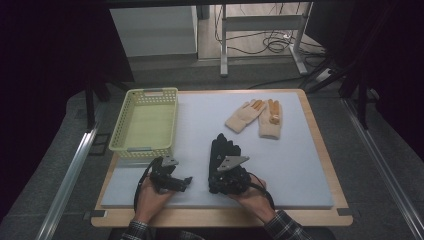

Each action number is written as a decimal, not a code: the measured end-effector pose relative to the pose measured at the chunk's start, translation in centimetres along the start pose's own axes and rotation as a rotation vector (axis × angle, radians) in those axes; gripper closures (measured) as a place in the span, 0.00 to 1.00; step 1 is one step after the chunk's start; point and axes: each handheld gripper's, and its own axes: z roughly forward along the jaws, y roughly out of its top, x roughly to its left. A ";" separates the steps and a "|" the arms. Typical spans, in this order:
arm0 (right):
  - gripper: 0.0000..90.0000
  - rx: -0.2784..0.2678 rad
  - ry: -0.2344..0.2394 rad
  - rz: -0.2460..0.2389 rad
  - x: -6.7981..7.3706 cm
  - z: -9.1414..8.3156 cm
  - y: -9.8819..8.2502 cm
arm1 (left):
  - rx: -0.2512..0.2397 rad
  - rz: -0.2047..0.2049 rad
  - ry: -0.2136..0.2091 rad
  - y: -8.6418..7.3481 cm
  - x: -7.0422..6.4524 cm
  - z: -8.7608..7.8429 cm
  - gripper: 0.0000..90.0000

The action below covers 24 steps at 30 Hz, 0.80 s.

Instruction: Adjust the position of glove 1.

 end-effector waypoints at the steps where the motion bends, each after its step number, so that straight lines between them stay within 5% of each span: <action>1: 0.70 -0.013 -0.005 0.009 -0.4 -0.5 0.1 | 0.000 0.001 0.000 0.0 0.0 0.0 0.03; 12: 0.73 -0.024 -0.126 0.110 -5.5 -3.4 -1.1 | 0.000 0.000 0.000 0.0 0.0 0.0 0.03; 24: 0.98 0.035 -0.094 0.091 -5.0 -4.3 -5.1 | 0.010 0.016 0.011 0.0 -0.1 -0.2 0.03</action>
